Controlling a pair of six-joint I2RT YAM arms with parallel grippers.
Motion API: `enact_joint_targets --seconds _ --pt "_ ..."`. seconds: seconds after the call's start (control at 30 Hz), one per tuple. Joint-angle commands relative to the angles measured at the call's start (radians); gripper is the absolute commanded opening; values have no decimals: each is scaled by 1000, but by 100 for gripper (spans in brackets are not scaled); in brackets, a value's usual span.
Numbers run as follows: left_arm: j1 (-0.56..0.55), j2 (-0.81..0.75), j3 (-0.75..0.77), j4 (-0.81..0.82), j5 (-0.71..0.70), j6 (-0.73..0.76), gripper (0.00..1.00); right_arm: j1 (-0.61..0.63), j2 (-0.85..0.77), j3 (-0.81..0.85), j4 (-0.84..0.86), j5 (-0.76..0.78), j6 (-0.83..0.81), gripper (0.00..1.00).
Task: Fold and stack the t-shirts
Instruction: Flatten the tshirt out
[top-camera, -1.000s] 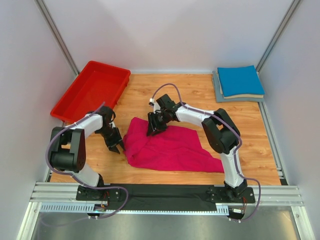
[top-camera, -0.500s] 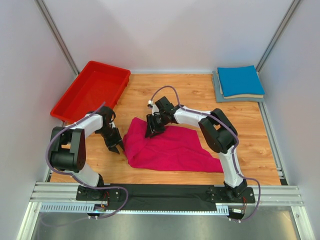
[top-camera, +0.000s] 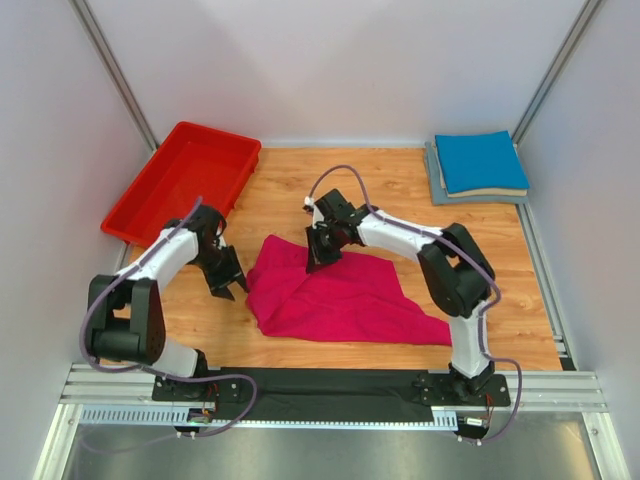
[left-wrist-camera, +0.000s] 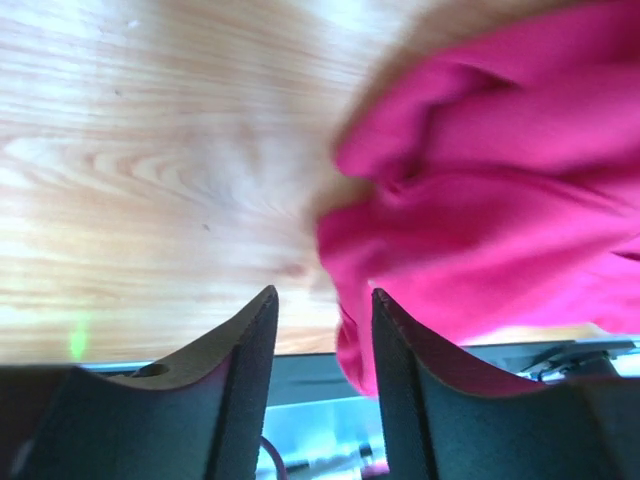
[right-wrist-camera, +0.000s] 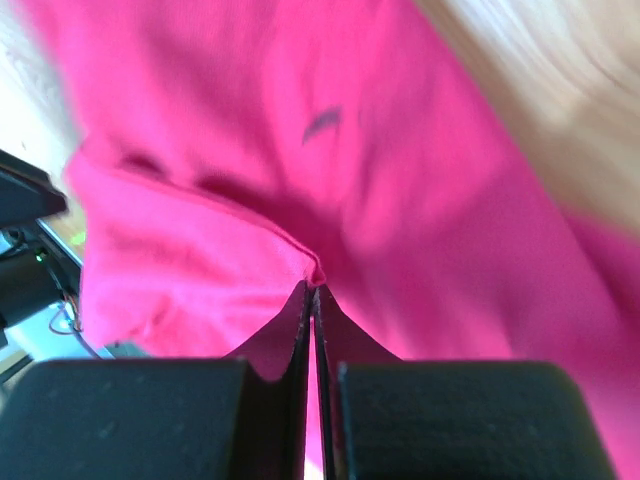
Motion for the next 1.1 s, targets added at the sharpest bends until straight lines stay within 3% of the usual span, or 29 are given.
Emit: enact_joint_targets --seconds 0.0,0.4,0.8,1.07 --pt "5 -124 85 -31 -34 -5 52 -4 -234 10 -153 174 -80 0" --pt "4 -90 67 59 -39 51 50 -97 -484 10 -503 536 -178 0" --pt "-74 27 55 122 -44 94 47 -225 -588 -38 -546 593 -169 0" --pt "-79 123 131 108 -88 111 47 -304 -631 -41 -587 627 -165 0"
